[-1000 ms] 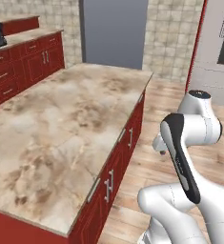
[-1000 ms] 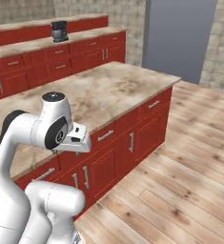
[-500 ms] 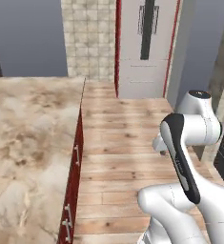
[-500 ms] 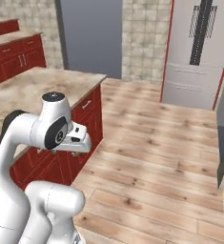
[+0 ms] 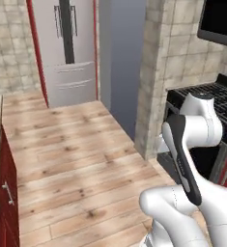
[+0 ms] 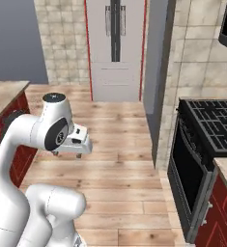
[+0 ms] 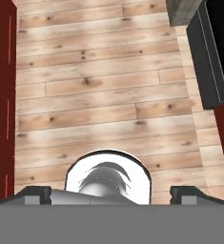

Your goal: Navigate to the stove.

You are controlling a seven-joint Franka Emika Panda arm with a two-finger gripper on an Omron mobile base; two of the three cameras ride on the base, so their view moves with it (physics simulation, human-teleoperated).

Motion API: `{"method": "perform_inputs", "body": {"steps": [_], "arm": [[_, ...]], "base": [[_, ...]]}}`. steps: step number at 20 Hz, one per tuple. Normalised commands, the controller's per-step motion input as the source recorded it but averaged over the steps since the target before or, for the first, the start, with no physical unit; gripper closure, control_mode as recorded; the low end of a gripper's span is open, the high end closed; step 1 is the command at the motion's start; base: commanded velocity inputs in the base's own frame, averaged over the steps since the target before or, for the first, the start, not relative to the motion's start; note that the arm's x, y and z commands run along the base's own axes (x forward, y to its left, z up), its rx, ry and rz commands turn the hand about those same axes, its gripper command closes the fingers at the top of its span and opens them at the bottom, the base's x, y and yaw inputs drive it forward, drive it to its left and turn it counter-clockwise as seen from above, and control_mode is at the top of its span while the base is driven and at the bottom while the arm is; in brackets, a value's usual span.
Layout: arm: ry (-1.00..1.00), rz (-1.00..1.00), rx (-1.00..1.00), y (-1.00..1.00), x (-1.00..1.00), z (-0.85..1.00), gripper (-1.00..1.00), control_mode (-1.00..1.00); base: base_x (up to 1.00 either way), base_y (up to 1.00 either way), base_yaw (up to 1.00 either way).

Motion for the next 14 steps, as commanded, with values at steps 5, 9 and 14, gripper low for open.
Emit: {"method": "perform_inputs", "body": {"steps": [5,9,14], "arm": [[0.0,0.0,0.0,0.0,0.0,0.0,-1.0,1.0],[0.0,0.0,0.0,0.0,0.0,0.0,-1.0,1.0],[0.0,0.0,0.0,0.0,0.0,0.0,-1.0,1.0]], "base": [[0.46,-0.57,-0.57],[0.75,-0.24,-0.53],[0.9,-0.01,-0.51]]}}
